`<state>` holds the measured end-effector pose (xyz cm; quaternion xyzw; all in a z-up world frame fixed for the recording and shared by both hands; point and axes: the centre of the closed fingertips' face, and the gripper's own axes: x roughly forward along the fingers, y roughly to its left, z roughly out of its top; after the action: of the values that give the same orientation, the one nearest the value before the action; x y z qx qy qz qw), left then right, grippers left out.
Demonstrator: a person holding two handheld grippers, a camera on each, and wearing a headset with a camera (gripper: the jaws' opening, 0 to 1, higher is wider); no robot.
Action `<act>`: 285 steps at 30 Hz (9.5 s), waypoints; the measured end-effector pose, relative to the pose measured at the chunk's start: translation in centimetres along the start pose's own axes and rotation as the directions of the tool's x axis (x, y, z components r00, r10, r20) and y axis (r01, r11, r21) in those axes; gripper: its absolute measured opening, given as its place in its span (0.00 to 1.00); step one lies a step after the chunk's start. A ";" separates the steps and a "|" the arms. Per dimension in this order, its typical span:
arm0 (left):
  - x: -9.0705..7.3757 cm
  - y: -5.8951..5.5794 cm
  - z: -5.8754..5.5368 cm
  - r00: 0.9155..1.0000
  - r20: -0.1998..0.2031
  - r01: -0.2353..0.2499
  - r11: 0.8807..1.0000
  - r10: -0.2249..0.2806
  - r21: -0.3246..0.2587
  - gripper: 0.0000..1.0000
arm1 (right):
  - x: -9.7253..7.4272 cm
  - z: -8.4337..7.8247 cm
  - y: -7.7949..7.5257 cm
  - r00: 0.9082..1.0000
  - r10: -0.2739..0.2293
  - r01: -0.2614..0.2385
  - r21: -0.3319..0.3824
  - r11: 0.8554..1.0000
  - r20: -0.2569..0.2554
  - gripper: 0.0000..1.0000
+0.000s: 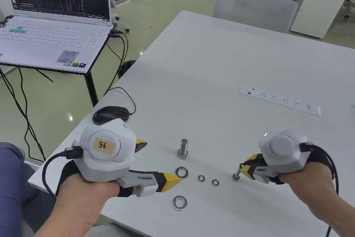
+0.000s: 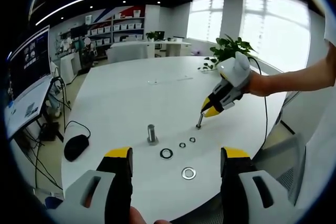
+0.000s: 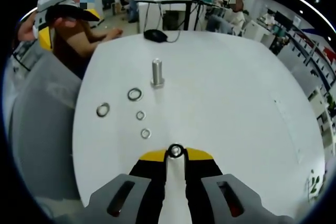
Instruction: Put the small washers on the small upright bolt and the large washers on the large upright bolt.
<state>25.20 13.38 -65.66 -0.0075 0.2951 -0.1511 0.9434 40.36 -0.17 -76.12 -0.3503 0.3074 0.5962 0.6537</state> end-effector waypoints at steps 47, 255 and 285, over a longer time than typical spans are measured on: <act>0.1 0.3 -0.5 1.000 -0.009 -0.001 1.000 0.001 -0.008 0.67 | 4.2 -2.4 0.8 0.992 0.046 -0.046 -0.002 0.999 -0.117 0.15; 0.5 -0.6 0.0 1.000 -0.012 -0.003 1.000 0.003 0.000 0.67 | 0.1 0.4 0.4 1.000 0.026 -0.027 -0.148 0.989 -0.009 0.13; 0.5 -0.7 0.1 1.000 -0.011 0.002 1.000 -0.002 0.001 0.67 | 0.8 0.3 0.7 0.995 0.045 -0.062 -0.205 0.977 -0.085 0.13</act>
<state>25.43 12.56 -65.81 -0.0064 0.3002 -0.1523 0.9416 39.69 0.54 -76.64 -0.4319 0.2787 0.6278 0.5845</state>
